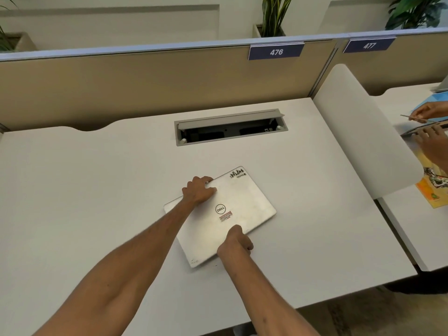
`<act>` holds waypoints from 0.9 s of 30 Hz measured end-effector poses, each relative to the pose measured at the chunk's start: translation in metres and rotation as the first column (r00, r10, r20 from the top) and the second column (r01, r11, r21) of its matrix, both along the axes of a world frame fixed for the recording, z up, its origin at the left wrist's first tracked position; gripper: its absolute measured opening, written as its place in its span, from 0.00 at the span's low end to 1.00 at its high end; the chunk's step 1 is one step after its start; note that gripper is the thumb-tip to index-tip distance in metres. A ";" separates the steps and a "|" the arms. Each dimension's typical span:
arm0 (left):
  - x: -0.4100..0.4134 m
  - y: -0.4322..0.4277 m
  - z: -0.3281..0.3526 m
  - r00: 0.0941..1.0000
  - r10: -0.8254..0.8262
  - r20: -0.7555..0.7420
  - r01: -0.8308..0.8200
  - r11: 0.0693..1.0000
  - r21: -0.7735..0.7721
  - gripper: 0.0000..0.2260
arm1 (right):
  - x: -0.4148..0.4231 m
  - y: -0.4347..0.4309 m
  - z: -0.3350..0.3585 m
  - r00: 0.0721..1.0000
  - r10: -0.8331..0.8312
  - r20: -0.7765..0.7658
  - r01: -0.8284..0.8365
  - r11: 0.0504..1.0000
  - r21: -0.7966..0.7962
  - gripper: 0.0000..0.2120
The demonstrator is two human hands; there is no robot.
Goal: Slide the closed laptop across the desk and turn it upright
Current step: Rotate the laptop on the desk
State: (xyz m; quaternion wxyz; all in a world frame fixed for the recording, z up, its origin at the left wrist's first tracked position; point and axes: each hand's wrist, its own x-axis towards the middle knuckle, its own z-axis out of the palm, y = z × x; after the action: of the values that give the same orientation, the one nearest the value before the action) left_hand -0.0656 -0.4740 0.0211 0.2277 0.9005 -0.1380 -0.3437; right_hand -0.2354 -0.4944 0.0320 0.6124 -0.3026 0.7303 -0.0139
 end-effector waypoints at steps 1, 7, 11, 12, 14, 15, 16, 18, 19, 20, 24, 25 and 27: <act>0.000 0.003 0.000 0.999 0.038 -0.005 -0.038 0.999 -0.024 0.23 | 0.002 -0.004 0.003 0.998 -0.056 -0.017 0.056 0.998 0.014 0.23; -0.006 0.033 -0.007 0.952 0.284 -0.116 -0.305 0.922 -0.240 0.17 | 0.000 -0.016 0.002 0.999 -0.041 0.012 0.042 0.989 -0.144 0.22; -0.022 0.056 -0.013 0.869 0.451 -0.204 -0.494 0.805 -0.328 0.18 | 0.004 -0.040 -0.001 1.000 0.007 0.008 -0.005 0.962 -0.272 0.07; -0.027 0.061 -0.015 0.848 0.481 -0.223 -0.530 0.781 -0.330 0.19 | 0.006 -0.046 0.000 1.000 0.022 0.000 -0.022 0.955 -0.296 0.08; -0.037 0.070 -0.021 0.805 0.528 -0.271 -0.593 0.734 -0.332 0.19 | 0.011 -0.059 0.004 0.998 0.058 -0.014 -0.059 0.950 -0.307 0.12; -0.042 0.074 -0.024 0.779 0.550 -0.299 -0.626 0.707 -0.329 0.19 | 0.015 -0.066 0.005 0.996 0.089 -0.017 -0.090 0.947 -0.308 0.12; -0.047 0.077 -0.026 0.753 0.571 -0.329 -0.657 0.681 -0.323 0.19 | 0.019 -0.074 0.005 0.992 0.129 -0.015 -0.127 0.944 -0.304 0.10; -0.057 0.081 -0.027 0.711 0.599 -0.368 -0.701 0.640 -0.314 0.19 | 0.027 -0.088 0.006 0.976 0.219 -0.014 -0.213 0.928 -0.306 0.07; -0.062 0.083 -0.026 0.693 0.615 -0.375 -0.719 0.625 -0.303 0.18 | 0.031 -0.095 0.006 0.962 0.273 -0.016 -0.264 0.911 -0.317 0.08; -0.067 0.084 -0.025 0.672 0.636 -0.379 -0.739 0.609 -0.288 0.17 | 0.036 -0.100 0.008 0.945 0.325 -0.018 -0.313 0.891 -0.330 0.09; -0.090 0.083 -0.021 0.580 0.728 -0.365 -0.814 0.537 -0.221 0.14 | 0.059 -0.115 0.020 0.833 0.550 -0.062 -0.535 0.772 -0.342 0.14; -0.097 0.081 -0.020 0.566 0.744 -0.355 -0.824 0.528 -0.207 0.15 | 0.065 -0.118 0.024 0.796 0.600 -0.083 -0.587 0.731 -0.347 0.18; -0.110 0.080 -0.019 0.539 0.764 -0.354 -0.842 0.501 -0.199 0.16 | 0.075 -0.120 0.032 0.720 0.683 -0.123 -0.673 0.644 -0.363 0.21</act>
State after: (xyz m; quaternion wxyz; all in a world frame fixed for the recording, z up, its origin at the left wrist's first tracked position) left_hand -0.1759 -0.3945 0.0021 0.5298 0.7605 0.2669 -0.2640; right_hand -0.1601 -0.6148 0.0637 0.5104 -0.6669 0.5383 0.0702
